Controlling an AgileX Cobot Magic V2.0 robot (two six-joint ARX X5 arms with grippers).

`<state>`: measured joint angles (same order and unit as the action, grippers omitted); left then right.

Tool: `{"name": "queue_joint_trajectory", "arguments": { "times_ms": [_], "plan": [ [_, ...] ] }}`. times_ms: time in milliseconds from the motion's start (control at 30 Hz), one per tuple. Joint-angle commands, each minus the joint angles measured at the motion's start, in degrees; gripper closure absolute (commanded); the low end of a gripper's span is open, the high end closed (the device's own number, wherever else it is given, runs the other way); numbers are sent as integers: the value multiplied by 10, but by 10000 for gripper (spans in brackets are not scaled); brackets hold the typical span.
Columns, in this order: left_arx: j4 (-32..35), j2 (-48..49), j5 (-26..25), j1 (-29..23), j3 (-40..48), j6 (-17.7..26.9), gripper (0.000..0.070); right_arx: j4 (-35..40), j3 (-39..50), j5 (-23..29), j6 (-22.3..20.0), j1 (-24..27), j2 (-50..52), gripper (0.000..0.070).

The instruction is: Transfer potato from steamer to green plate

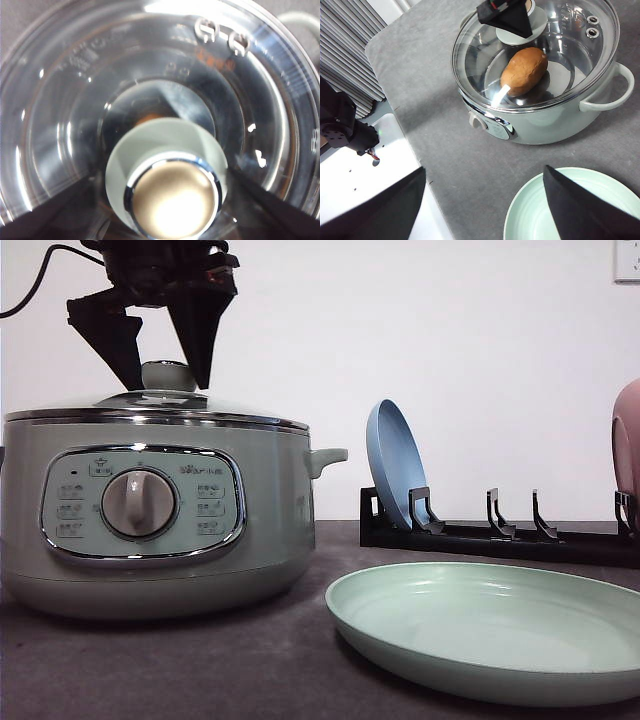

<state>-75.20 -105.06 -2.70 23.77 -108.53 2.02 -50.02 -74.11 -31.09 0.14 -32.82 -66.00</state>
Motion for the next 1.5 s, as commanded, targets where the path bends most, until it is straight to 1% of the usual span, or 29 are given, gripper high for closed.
{"name": "queue_joint_trajectory", "arguments": {
  "times_ms": [0, 100, 200, 267, 300, 400, 467, 600, 667, 1000, 1300, 1467],
  "plan": [
    [0, -14, 2, 4, -18, 2, 281, 3, -9, 1, -9, -3, -6, 233],
    [-2, -14, 2, 4, -18, 1, 289, 3, -9, 1, -10, -3, -6, 233],
    [-3, -14, 2, 4, -18, 1, 381, 3, -9, 1, -10, -3, -6, 233],
    [-6, -14, 2, 4, -18, 1, 426, 3, -9, 1, -10, -3, -6, 233],
    [-7, -14, 2, 4, -18, 1, 438, 3, -9, 1, -10, -3, -6, 233],
    [-13, -14, 2, 4, -18, 0, 444, 3, -9, 1, -10, -3, -6, 233],
    [-19, -14, 2, 4, -18, 0, 493, 3, -9, 2, -10, -3, -6, 233],
    [-27, -14, 2, 4, -18, -1, 651, 3, -9, 16, -10, -3, -6, 233],
    [-32, -14, 2, 4, -18, -1, 700, 4, -9, 17, -10, -3, -6, 233],
    [-20, -1, 2, 0, -21, 1, 699, 7, -9, 17, -4, -3, -6, 233],
    [-17, 39, 2, -12, -64, 0, 699, 7, -9, 17, -1, -3, -6, 232],
    [-19, 68, 4, -30, -81, -1, 699, 7, -9, 17, -1, -3, -6, 232]
  ]
}}
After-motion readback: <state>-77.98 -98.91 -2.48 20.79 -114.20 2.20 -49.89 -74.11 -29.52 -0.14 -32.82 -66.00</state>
